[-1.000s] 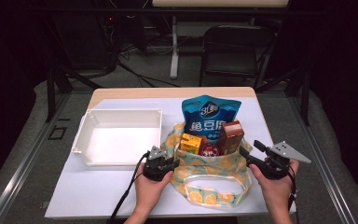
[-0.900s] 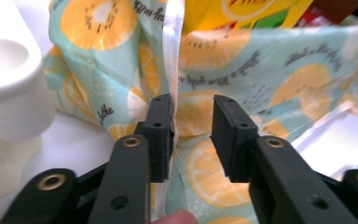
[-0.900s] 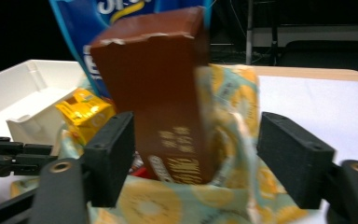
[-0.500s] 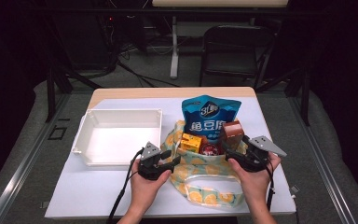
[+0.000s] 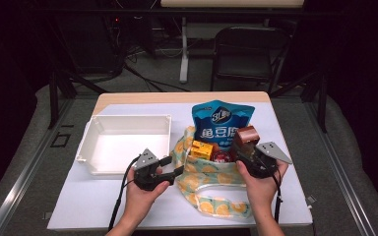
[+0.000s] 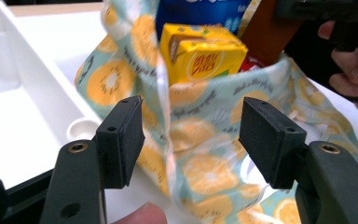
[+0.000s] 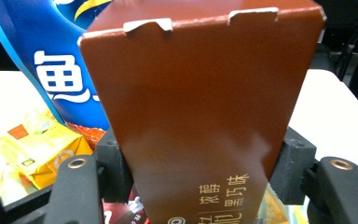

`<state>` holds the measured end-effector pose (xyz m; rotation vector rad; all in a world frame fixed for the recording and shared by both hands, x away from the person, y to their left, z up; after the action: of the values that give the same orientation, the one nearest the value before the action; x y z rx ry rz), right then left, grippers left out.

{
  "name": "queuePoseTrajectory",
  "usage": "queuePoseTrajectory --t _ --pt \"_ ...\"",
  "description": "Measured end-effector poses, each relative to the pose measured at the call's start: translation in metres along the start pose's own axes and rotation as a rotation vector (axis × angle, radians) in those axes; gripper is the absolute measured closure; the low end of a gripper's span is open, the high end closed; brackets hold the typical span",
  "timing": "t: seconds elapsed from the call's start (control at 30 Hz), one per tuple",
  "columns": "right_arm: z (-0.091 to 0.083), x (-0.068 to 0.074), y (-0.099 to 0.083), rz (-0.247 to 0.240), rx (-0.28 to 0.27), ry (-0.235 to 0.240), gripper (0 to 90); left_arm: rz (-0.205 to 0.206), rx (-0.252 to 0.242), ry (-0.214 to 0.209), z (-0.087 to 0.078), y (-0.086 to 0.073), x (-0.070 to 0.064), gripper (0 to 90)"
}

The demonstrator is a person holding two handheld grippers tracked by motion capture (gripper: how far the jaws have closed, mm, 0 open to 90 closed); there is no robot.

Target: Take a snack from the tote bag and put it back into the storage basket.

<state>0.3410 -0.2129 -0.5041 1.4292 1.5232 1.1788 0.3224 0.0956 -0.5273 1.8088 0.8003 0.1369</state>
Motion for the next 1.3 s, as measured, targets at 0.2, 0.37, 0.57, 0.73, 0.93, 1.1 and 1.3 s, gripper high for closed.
queuePoseTrajectory --t 0.2,0.37,0.57,0.73,0.93,1.1,1.3 --pt "-0.006 -0.005 0.01 0.007 -0.011 0.027 36.6 0.015 -0.026 0.009 -0.004 0.0 0.001 39.4" --pt "-0.016 -0.004 0.023 -0.016 -0.02 0.043 36.6 0.061 -0.07 0.017 -0.004 0.003 -0.001 34.7" --pt "-0.025 -0.002 0.04 -0.024 -0.041 0.053 36.6 0.099 -0.098 -0.037 -0.002 0.006 -0.007 27.6" --pt "-0.032 -0.002 0.05 -0.025 -0.063 0.064 36.6 0.088 -0.086 -0.048 -0.001 0.008 -0.011 24.4" --pt "-0.04 0.0 0.058 -0.017 -0.075 0.09 36.7 0.1 -0.065 -0.113 -0.002 0.009 -0.016 20.7" --pt "-0.047 0.005 0.065 -0.01 -0.097 0.109 36.7 0.122 -0.071 -0.096 -0.002 0.011 -0.021 19.6" --pt "-0.052 0.014 0.069 -0.001 -0.106 0.149 36.7 0.137 -0.068 -0.123 -0.004 0.014 -0.024 20.2"
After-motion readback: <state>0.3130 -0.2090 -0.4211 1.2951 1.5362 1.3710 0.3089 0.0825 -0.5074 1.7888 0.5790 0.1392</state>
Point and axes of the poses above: each handheld gripper's, and its own axes: z roughly forward along the jaws, y roughly out of its top, x roughly to its left, the point moved 3 cm from there along z, roughly forward along the jaws, and after that the axes turned 7 degrees about -y, right-handed, at the moved point
